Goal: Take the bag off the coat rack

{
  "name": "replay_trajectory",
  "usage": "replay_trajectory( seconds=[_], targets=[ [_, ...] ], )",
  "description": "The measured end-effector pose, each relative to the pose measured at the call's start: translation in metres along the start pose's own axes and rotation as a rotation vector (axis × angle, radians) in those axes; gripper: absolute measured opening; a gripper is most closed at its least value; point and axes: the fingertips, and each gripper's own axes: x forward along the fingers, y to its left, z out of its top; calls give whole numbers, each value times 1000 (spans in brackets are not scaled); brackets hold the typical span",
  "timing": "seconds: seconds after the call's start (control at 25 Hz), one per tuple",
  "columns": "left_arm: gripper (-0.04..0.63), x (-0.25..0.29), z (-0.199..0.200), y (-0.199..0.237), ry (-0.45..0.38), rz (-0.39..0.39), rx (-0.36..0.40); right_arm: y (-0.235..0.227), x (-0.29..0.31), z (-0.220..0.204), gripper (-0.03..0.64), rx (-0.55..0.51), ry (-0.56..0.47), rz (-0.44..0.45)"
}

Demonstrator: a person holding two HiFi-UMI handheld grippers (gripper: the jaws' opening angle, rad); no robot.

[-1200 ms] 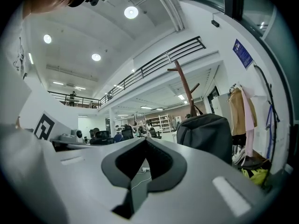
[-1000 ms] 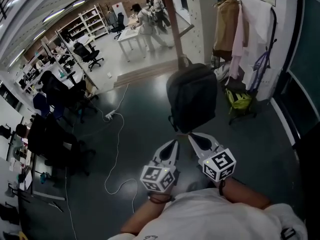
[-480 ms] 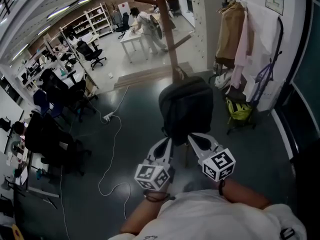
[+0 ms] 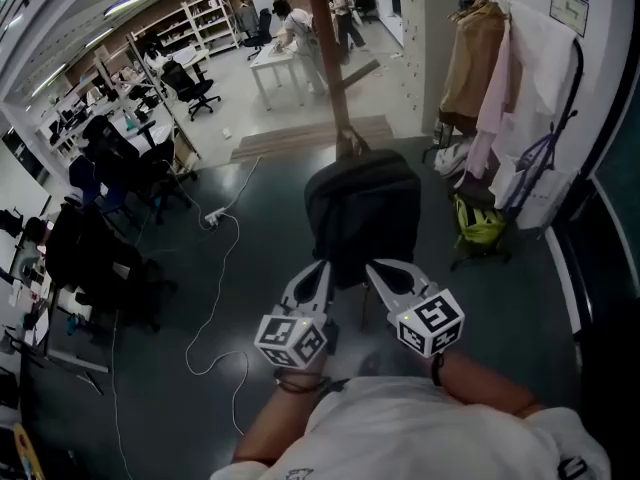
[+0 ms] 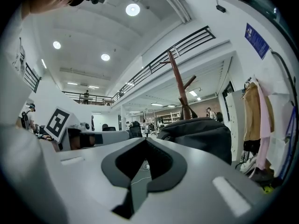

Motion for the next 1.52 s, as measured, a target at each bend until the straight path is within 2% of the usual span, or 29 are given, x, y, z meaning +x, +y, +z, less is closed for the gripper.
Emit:
replay_trajectory(
  seconds=[0.24,0.72,1.24,1.52],
  targets=[
    [0,15,-1,0,9,-6,14,-8,11,5,3,5,-5,20],
    [0,55,12,23,20,-78,28,-28,51,14,3,1,-16,0],
    [0,103,54,71,52,-242,60,-66,118,38,3,5,-50,-151],
    [0,118,60,95,95,-299,72,-89,138,48,3,10,-68,-254]
  ],
)
